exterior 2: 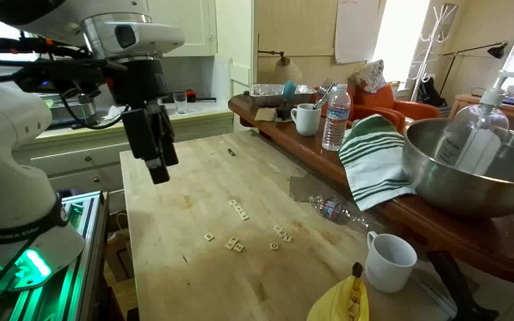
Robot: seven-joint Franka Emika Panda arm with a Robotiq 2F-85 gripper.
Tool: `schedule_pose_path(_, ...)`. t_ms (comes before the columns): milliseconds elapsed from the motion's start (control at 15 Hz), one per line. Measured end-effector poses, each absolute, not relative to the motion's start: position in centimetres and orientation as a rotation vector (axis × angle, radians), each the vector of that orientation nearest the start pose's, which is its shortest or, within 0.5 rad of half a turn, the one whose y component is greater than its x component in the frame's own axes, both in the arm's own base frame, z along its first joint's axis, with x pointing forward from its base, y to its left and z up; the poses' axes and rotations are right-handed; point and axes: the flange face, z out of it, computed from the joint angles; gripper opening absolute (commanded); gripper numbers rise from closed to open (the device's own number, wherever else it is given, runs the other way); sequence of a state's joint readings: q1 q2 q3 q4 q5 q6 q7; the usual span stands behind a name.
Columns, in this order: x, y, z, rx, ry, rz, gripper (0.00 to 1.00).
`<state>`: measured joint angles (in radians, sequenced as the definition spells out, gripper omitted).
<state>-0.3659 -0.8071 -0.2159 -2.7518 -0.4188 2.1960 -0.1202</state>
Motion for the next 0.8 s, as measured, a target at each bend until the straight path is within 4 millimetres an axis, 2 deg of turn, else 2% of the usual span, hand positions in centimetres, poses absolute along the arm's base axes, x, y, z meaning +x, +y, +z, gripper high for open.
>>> schedule_pose_path(467,27.2,-19.2,46.1,-3.39,0.352,-0.293,1.0)
schedule_pose_path(600,28.2,-17.8,45.7,-3.39,0.242,-0.283,1.0)
schedule_pose_path(800,30.9,-13.5,44.3,-3.331,0.019,-0.258,1.0)
